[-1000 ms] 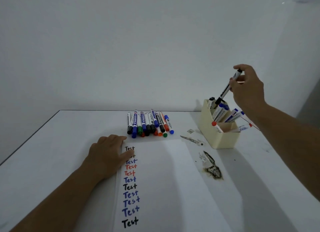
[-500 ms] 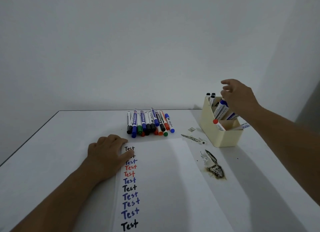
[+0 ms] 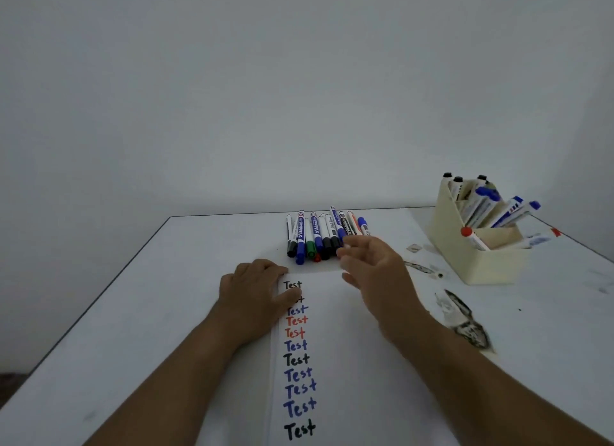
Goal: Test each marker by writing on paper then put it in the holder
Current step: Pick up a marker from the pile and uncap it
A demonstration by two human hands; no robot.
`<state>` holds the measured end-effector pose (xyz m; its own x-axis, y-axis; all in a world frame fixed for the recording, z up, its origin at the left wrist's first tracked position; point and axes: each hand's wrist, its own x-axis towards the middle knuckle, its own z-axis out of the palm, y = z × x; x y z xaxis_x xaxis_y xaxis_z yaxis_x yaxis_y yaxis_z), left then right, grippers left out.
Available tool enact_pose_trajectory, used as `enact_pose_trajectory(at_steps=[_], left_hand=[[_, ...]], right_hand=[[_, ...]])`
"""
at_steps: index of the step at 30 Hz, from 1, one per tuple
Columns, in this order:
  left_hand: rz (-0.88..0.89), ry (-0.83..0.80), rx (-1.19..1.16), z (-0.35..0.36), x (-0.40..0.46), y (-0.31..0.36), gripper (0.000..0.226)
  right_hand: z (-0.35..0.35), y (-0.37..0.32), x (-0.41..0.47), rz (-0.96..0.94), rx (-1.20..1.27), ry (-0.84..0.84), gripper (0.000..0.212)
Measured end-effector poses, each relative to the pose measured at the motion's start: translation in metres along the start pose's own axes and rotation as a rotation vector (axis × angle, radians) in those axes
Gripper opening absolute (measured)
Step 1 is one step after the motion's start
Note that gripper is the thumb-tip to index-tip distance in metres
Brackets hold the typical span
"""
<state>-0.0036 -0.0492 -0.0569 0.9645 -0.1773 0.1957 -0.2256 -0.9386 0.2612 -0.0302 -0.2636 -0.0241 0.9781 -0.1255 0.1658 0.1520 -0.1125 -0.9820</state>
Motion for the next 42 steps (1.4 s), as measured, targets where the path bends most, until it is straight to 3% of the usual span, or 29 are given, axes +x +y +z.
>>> enact_pose_trajectory(at_steps=[12,19,25,31,42], left_hand=[[-0.198,0.102,-0.176,0.001,0.016,0.0,0.07],[-0.134,0.112,-0.115,-0.012,0.036,0.006,0.057],[-0.085,0.149,-0.117,-0.006,0.052,0.009,0.032],[-0.071,0.29,-0.067,0.003,0.054,0.009,0.018],[-0.068,0.246,-0.095,0.006,0.053,0.009,0.025]], right_hand=[[0.0,0.023,0.003,0.1,-0.015,-0.057,0.012],[0.002,0.023,0.004,0.078,-0.039,-0.079,0.012],[0.002,0.028,0.008,0.07,-0.049,-0.083,0.009],[0.002,0.031,0.012,0.054,-0.08,-0.078,0.012],[0.003,0.032,0.012,0.048,-0.07,-0.08,0.013]])
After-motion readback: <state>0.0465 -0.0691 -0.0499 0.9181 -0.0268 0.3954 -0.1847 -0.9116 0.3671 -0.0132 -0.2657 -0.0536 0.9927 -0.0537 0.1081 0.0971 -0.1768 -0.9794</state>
